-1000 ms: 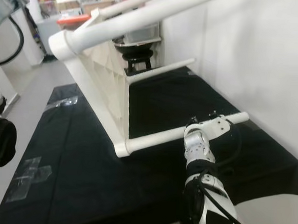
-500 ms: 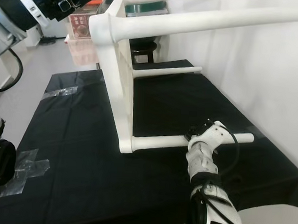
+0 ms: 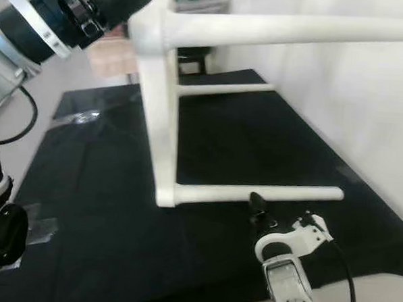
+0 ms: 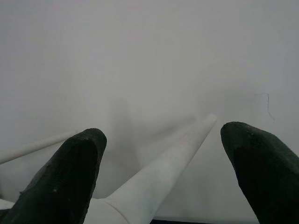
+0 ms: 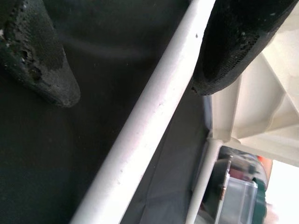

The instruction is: Building children table

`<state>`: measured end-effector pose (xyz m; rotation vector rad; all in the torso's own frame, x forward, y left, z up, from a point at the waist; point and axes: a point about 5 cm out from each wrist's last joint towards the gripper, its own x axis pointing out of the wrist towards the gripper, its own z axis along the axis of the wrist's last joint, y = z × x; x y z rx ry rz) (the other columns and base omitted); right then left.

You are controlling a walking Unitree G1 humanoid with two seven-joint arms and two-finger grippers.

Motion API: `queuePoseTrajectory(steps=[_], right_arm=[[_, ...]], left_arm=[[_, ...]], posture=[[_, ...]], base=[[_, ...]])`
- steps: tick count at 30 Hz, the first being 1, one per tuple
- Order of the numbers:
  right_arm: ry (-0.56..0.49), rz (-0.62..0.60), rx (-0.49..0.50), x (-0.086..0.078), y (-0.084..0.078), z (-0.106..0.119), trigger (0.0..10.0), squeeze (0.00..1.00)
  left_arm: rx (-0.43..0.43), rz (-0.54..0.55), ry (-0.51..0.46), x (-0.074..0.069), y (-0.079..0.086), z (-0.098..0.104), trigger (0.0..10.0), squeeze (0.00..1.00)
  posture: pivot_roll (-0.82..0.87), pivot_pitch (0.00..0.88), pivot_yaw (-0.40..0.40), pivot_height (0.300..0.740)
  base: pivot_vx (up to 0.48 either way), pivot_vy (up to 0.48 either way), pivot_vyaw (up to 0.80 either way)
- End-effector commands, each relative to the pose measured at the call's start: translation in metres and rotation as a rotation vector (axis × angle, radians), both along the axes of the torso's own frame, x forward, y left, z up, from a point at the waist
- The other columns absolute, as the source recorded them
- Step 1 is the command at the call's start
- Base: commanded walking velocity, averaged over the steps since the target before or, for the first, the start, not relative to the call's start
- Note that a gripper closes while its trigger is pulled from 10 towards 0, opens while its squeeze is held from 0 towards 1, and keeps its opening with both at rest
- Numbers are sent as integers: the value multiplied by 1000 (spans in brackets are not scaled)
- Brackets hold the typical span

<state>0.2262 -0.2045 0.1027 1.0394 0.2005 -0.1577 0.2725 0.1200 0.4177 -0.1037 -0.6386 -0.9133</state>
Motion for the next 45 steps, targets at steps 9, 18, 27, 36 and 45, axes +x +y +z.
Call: queuePoseTrajectory(steps=[9,18,27,36,45], right_arm=[[-276,316,-172,-28,27,60,10000,0],[-498,410,-414,28,53,106,10000,0],[-251,242,-836,69,31,80,10000,0],[-178,224,-1151,80,25,59,10000,0],[-241,247,-1206,87,36,60,10000,0]], left_arm=[[11,-28,90,-3,6,-25,10000,0],[184,-314,222,-43,-8,-99,10000,0],[-43,187,462,-15,35,-161,10000,0],[-86,408,784,-37,43,-261,10000,0],[-74,343,789,-40,23,-270,10000,0]], posture=[[-125,0,79,740],[-88,0,55,740],[-54,0,32,740],[-56,0,7,740],[-62,0,7,740]], base=[[0,0,0],[0,0,0],[0,0,0],[0,-160,0],[0,-477,0]])
